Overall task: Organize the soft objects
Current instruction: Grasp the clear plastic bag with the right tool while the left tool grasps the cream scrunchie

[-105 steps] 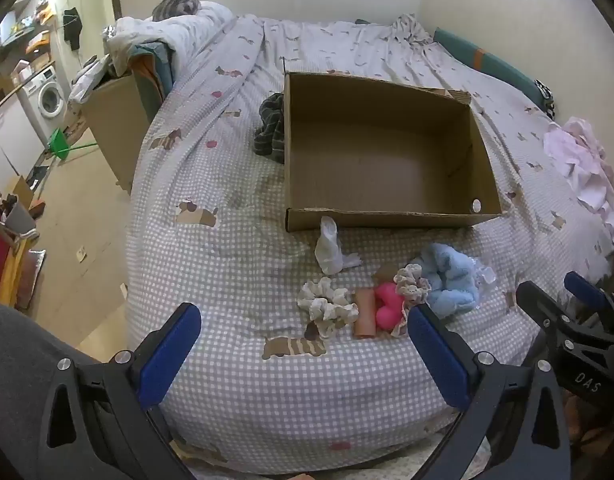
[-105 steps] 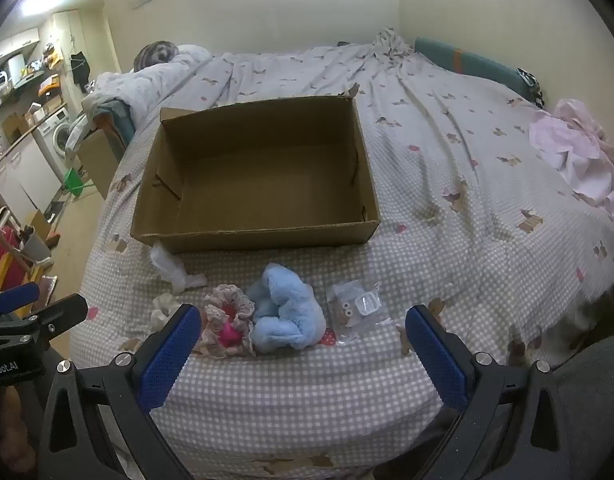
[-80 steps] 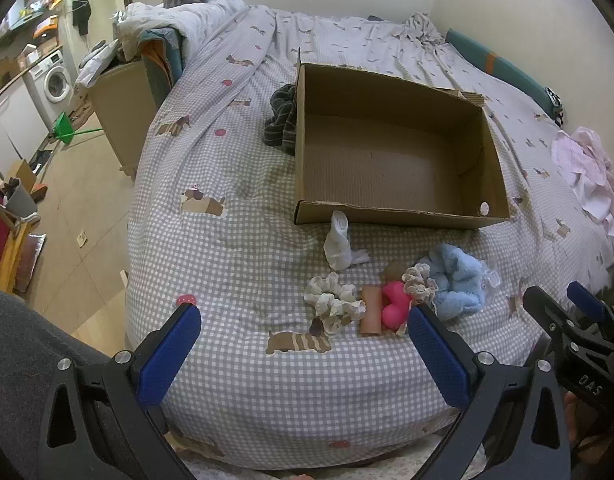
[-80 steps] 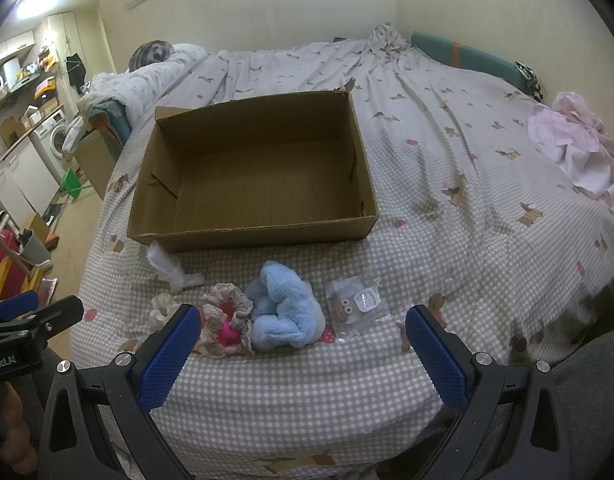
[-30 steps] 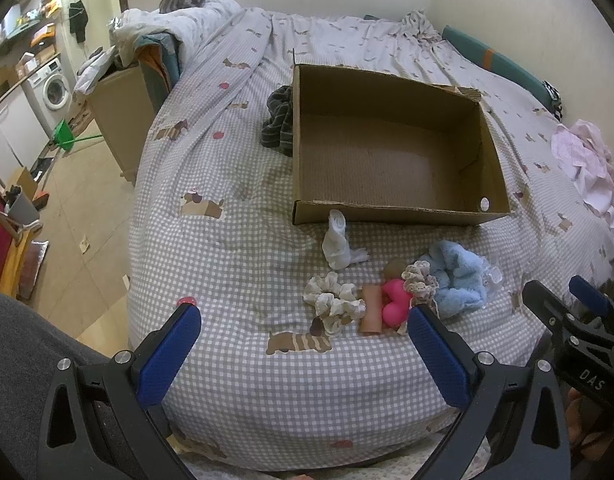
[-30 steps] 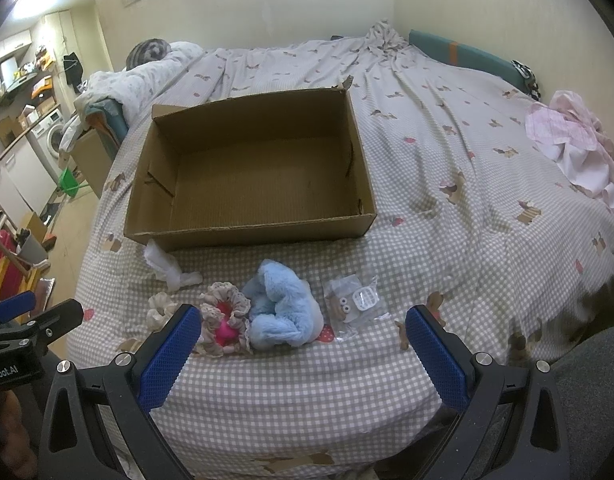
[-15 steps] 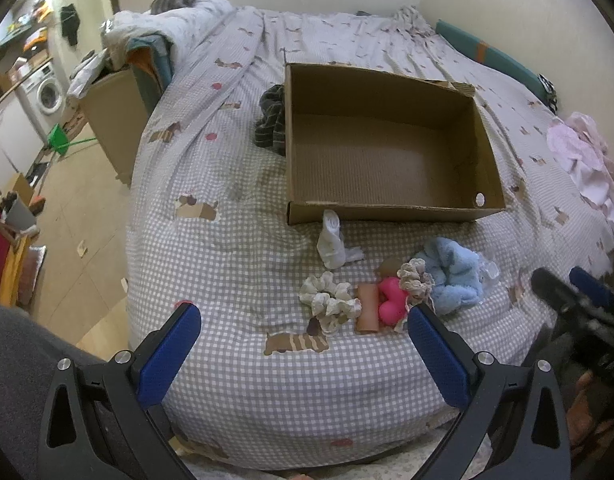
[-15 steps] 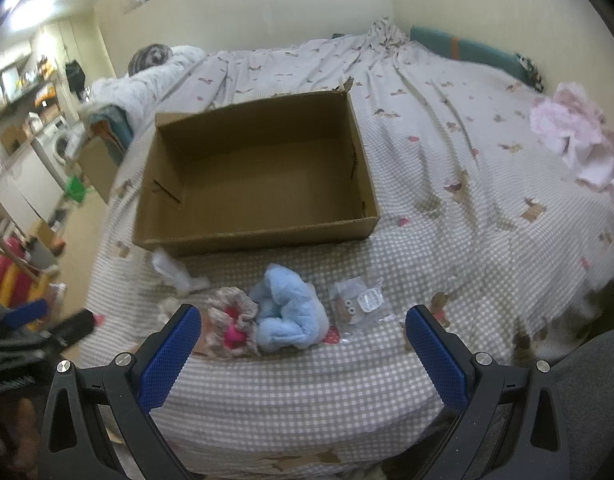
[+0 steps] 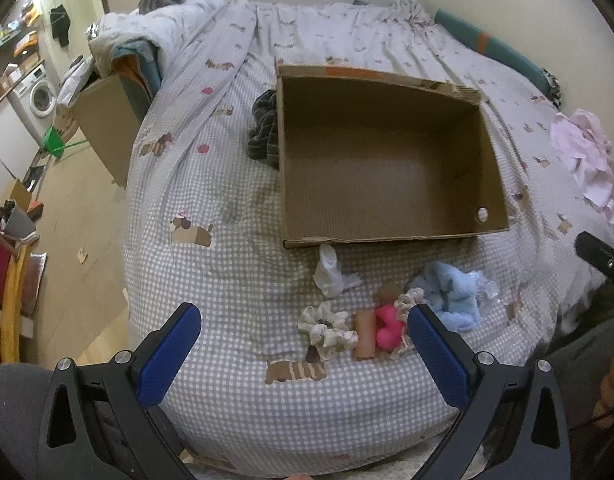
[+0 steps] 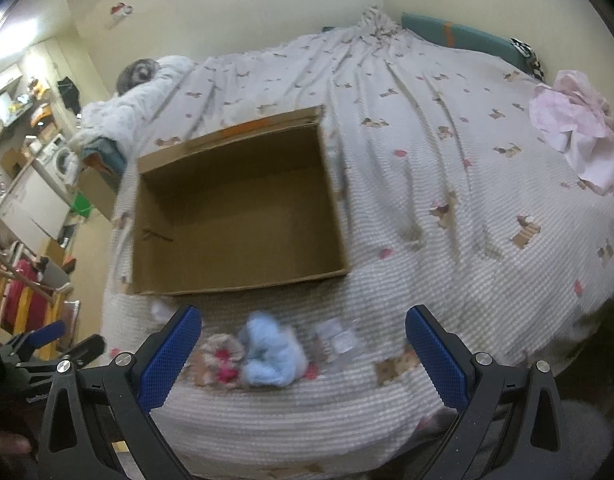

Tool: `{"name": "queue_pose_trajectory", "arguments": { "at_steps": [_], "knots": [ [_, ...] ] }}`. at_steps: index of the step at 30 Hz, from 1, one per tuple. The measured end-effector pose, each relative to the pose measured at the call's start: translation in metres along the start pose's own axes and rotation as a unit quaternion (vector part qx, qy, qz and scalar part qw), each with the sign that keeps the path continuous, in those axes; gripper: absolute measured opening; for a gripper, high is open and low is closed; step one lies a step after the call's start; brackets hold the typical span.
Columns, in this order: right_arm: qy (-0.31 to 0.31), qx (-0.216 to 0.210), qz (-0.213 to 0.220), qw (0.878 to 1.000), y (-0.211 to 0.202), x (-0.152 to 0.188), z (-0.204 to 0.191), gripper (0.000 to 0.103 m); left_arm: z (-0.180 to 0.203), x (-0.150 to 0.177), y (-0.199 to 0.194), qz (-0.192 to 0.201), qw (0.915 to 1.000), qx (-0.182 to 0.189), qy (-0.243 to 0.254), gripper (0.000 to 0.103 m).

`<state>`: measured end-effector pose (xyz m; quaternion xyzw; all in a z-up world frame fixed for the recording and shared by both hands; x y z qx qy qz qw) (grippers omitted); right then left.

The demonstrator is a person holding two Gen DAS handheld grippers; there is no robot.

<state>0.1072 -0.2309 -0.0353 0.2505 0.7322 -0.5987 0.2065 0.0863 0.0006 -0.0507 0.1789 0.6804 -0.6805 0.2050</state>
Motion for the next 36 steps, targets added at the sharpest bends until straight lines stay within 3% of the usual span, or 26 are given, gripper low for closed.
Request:
{"name": "queue_pose_trajectory", "arguments": {
  "at_steps": [6, 11, 14, 15, 23, 28, 29, 30, 33, 36],
  "knots": [
    [0.005, 0.009, -0.055, 0.998, 0.033, -0.002, 0.028, 0.103, -0.008, -0.007, 0.025, -0.034, 0.9994, -0.004, -0.012, 0.103],
    [0.049, -0.044, -0.12, 0.991, 0.064, 0.012, 0.036, 0.103, -0.013, -0.004, 0.043, -0.036, 0.9991, -0.011, -0.018, 0.103],
    [0.063, -0.058, -0.162, 0.983, 0.085, 0.028, 0.036, 0.084, -0.017, 0.004, 0.053, -0.049, 0.9982, -0.014, -0.031, 0.103],
    [0.062, -0.058, -0.176, 0.981, 0.093, 0.033, 0.035, 0.083, -0.017, 0.006, 0.055, -0.053, 0.998, -0.01, -0.034, 0.103],
    [0.007, -0.003, -0.24, 0.971, 0.148, 0.07, 0.022, 0.079, -0.032, 0.004, 0.066, -0.063, 0.9947, -0.013, -0.08, 0.103],
    [-0.038, 0.017, -0.241, 0.97, 0.167, 0.082, 0.005, 0.078, -0.054, -0.004, 0.068, -0.052, 0.9914, -0.031, -0.115, 0.103],
    [-0.047, 0.024, -0.24, 0.969, 0.17, 0.083, 0.005, 0.073, -0.056, -0.002, 0.07, -0.058, 0.9909, -0.031, -0.118, 0.103],
    [-0.053, 0.03, -0.241, 0.969, 0.175, 0.085, 0.003, 0.059, -0.056, -0.001, 0.072, -0.062, 0.9905, -0.03, -0.119, 0.103],
    [-0.049, 0.042, -0.247, 0.967, 0.186, 0.093, 0.006, 0.04, -0.056, 0.007, 0.08, -0.084, 0.9893, -0.024, -0.117, 0.103],
    [-0.037, 0.039, -0.236, 0.97, 0.185, 0.089, 0.008, 0.038, -0.054, 0.015, 0.088, -0.107, 0.9875, -0.021, -0.114, 0.103]
  ]
}}
Point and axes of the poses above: each gripper's, at about its wrist camera, not at the fingertips, and y roughly the way its jaws point, z to its right, x to its underside, the point moved 7 cm from there along y, roughly the way its jaws point, and after that the axes turned 3 degrees about z, right-handed, at the moved point
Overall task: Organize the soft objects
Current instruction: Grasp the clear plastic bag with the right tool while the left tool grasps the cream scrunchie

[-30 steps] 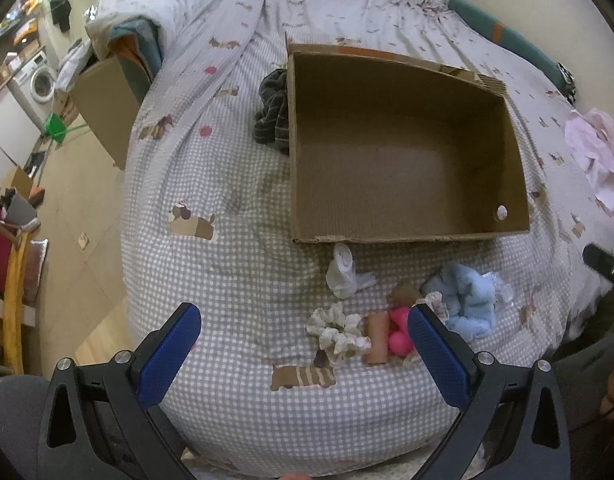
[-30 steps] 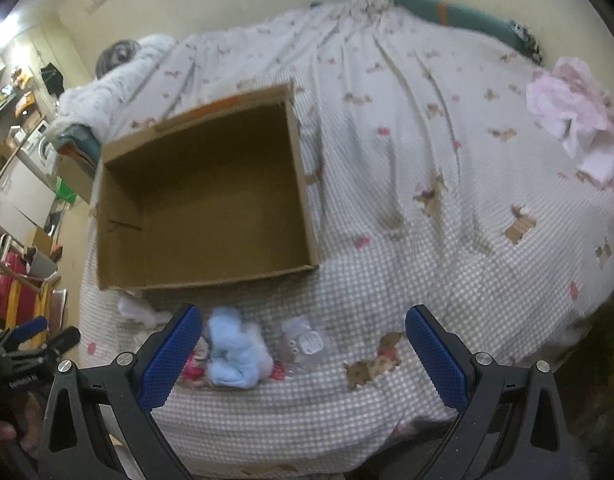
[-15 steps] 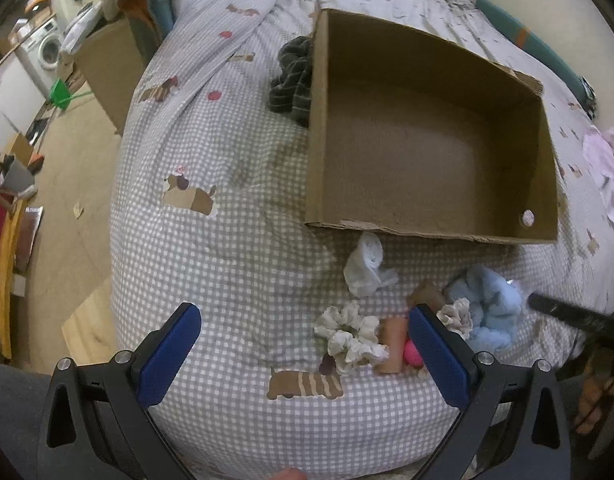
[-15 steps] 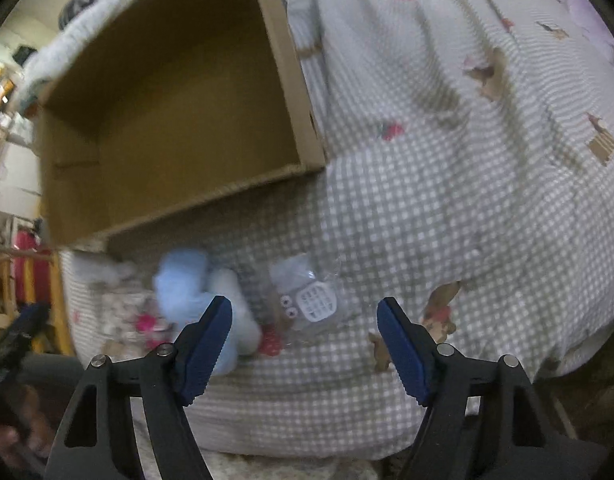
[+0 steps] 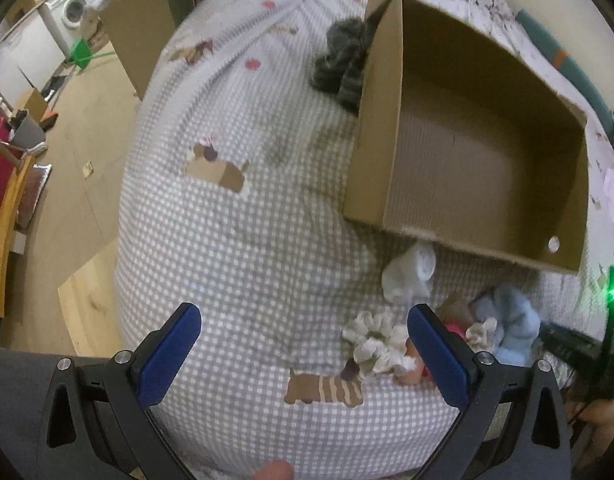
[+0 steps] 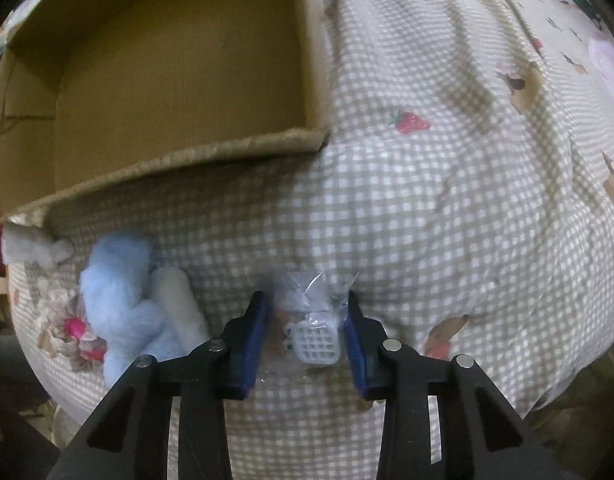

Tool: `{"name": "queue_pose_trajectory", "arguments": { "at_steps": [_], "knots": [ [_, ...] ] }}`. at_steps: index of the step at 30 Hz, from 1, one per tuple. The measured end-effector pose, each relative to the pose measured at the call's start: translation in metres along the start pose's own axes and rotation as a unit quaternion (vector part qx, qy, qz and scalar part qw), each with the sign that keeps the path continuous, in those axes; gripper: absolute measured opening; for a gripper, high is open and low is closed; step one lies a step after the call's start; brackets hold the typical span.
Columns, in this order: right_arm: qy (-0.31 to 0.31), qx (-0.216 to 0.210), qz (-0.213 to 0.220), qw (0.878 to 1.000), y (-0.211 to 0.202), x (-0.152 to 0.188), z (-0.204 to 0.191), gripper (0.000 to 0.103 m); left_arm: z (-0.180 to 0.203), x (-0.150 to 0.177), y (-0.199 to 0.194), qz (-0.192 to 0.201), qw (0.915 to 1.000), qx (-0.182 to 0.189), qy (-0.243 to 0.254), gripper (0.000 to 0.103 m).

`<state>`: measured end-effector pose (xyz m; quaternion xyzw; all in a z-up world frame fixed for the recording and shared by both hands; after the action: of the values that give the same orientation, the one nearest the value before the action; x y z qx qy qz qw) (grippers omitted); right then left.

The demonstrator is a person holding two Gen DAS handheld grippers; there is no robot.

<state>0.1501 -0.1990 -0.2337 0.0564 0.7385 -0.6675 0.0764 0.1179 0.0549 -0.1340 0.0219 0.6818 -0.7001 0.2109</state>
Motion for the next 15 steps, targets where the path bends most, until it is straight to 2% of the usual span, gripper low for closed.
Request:
{"name": "queue_pose_trajectory", "arguments": {
  "at_steps": [2, 6, 9, 11, 13, 15],
  "knots": [
    [0.005, 0.003, 0.019, 1.0, -0.007, -0.002, 0.002, 0.03, 0.0, 0.003, 0.006, -0.011, 0.9999, 0.0, 0.001, 0.103],
    [0.034, -0.021, 0.049, 0.998, -0.029, -0.004, 0.005, 0.028, 0.007, 0.004, 0.011, -0.005, 0.9998, 0.005, 0.017, 0.102],
    [0.051, -0.05, 0.071, 0.995, -0.042, -0.002, 0.004, 0.028, 0.022, 0.012, 0.026, -0.037, 0.9983, 0.03, 0.034, 0.101],
    [0.058, -0.072, 0.074, 0.993, -0.044, 0.0, -0.002, 0.028, 0.033, 0.02, 0.041, -0.069, 0.9954, 0.056, 0.037, 0.09],
    [0.056, -0.079, 0.076, 0.992, -0.047, 0.0, -0.004, 0.028, 0.042, 0.025, 0.053, -0.093, 0.9924, 0.074, 0.032, 0.072],
    [0.051, -0.083, 0.078, 0.992, -0.05, -0.003, -0.005, 0.028, 0.046, 0.028, 0.064, -0.105, 0.9913, 0.074, 0.031, 0.065]
  ]
}}
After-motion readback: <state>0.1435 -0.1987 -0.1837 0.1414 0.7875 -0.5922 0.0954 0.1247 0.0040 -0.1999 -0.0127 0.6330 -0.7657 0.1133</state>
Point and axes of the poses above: each gripper's, at about its wrist camera, not at the fingertips, and y roughly the way its jaws point, z to its right, x to its underside, the point moved 7 cm from there along y, roughly the way its jaws point, and after that the axes turned 3 degrees about z, right-handed, at the moved point
